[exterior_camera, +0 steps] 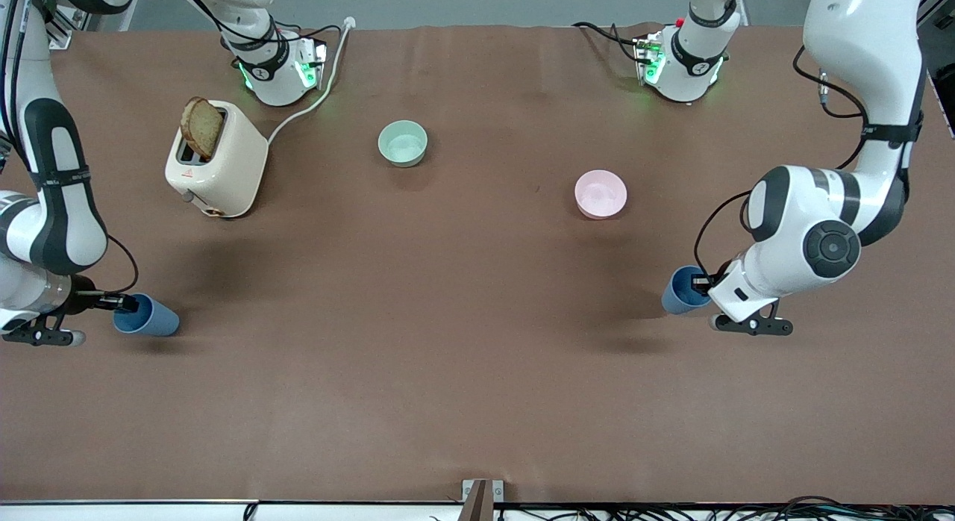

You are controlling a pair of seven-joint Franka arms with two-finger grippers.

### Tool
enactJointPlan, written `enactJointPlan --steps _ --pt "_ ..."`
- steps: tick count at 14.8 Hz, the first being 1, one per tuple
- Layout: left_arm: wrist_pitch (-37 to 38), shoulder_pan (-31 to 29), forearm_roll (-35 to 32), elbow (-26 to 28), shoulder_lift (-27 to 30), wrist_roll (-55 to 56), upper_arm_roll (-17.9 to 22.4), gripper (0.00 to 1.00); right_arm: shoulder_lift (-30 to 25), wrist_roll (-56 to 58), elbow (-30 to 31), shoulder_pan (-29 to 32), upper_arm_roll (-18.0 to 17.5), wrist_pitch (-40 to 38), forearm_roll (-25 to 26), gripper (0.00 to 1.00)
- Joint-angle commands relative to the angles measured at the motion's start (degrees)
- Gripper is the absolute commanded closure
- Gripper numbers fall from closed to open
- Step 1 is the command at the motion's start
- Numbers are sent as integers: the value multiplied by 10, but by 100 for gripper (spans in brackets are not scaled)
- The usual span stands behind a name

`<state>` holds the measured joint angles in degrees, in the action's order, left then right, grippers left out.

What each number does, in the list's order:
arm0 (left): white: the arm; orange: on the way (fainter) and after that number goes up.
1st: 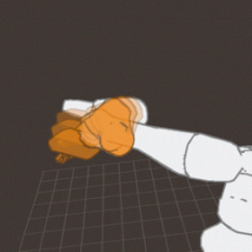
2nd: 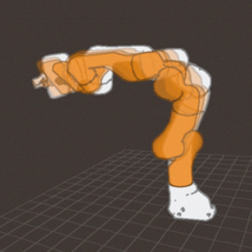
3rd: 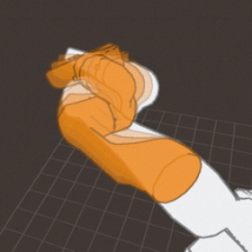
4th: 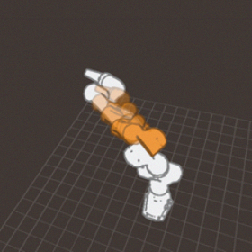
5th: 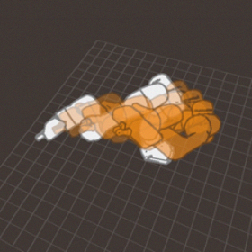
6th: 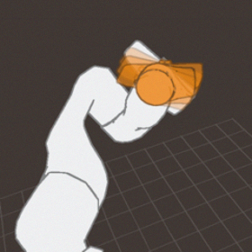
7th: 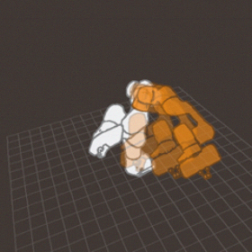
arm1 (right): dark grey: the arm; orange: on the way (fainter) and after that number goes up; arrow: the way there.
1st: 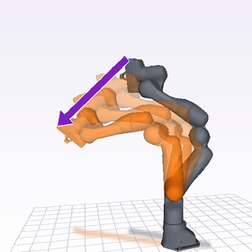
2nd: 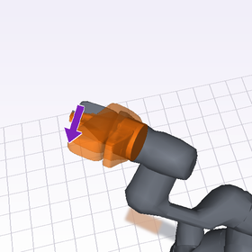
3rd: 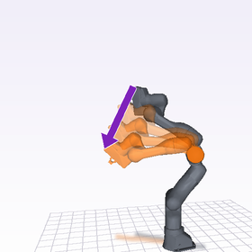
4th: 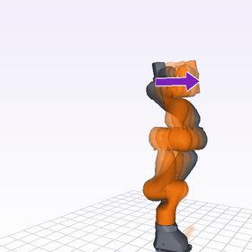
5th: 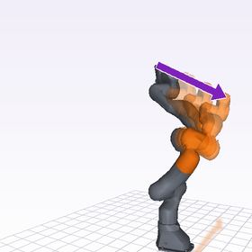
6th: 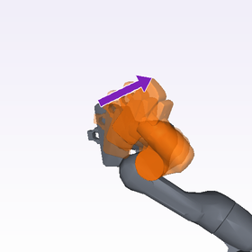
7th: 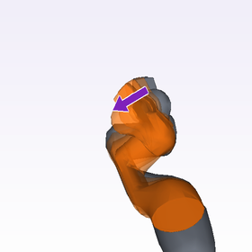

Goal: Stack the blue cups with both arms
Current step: 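Carry the cup to center with the left gripper while the right gripper holds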

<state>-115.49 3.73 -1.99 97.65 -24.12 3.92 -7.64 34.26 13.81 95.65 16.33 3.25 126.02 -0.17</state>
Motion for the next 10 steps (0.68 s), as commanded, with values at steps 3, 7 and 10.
enactJointPlan --steps 3,7,10 --pt "92 41 -2 -161 -63 -3 -55 100 -2 1 -5 7 -10 2 -6 97" --pt "85 154 -6 -215 -121 3 -60 100 -15 -5 -15 -6 -10 -5 -6 99" --pt "37 206 -6 -225 -156 4 -58 100 -54 -25 -21 -19 -10 -54 -6 99"
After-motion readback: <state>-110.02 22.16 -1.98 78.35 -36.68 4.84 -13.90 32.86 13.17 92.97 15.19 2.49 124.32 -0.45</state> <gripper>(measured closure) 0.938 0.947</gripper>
